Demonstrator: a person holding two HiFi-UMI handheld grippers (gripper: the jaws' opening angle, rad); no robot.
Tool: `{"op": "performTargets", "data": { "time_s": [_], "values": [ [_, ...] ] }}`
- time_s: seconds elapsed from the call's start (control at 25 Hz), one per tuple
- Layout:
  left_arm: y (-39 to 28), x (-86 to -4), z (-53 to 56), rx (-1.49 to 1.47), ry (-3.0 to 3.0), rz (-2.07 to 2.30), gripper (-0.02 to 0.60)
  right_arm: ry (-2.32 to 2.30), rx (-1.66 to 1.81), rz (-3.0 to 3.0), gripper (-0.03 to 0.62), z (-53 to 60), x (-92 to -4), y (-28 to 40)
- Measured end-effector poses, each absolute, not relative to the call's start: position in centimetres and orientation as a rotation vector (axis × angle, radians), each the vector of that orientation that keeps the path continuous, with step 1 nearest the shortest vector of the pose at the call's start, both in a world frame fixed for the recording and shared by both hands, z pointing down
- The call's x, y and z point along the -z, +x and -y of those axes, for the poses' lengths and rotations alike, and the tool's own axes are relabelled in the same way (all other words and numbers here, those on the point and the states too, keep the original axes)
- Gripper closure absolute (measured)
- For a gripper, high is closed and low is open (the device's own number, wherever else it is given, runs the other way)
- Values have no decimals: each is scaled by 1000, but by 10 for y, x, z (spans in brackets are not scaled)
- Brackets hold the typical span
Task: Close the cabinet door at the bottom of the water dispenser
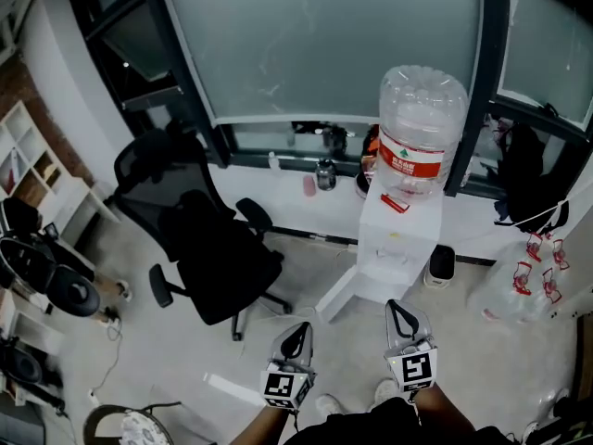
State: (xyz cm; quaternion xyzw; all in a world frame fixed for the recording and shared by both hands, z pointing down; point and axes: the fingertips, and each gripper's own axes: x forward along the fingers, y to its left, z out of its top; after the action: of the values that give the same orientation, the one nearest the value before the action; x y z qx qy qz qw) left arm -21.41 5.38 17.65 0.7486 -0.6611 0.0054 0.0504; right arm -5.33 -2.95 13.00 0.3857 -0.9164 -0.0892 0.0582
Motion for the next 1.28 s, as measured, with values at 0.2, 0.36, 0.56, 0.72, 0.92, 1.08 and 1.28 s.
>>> {"op": "performTargets", "data": {
  "time_s": [0.2,0.36,0.56,0.72,0.92,1.08,1.28],
  "values": [
    [-207,-179,-38,-6,2300,2002,563,1172,258,2760,591,37,-135,-44],
    [-195,-180,-27,-9,2294,2001,563,1146,246,2769,591,44,-137,-36],
    [-183,-182,-8,-43,2257,2033,563,1106,215,2805,591,57,-137,-28],
    [-175,-187,6,-54,2220,2054,563,1061,180,2822,591,72,-145,-21],
    [-171,-194,19,-57,2157,2093,563,1000,142,2834,591,87,-157,-15],
    [-169,-200,31,-59,2147,2087,563,976,139,2829,591,97,-166,-20],
    [-178,-217,47,-66,2175,2034,563,1010,170,2791,591,111,-176,-33]
  ]
}}
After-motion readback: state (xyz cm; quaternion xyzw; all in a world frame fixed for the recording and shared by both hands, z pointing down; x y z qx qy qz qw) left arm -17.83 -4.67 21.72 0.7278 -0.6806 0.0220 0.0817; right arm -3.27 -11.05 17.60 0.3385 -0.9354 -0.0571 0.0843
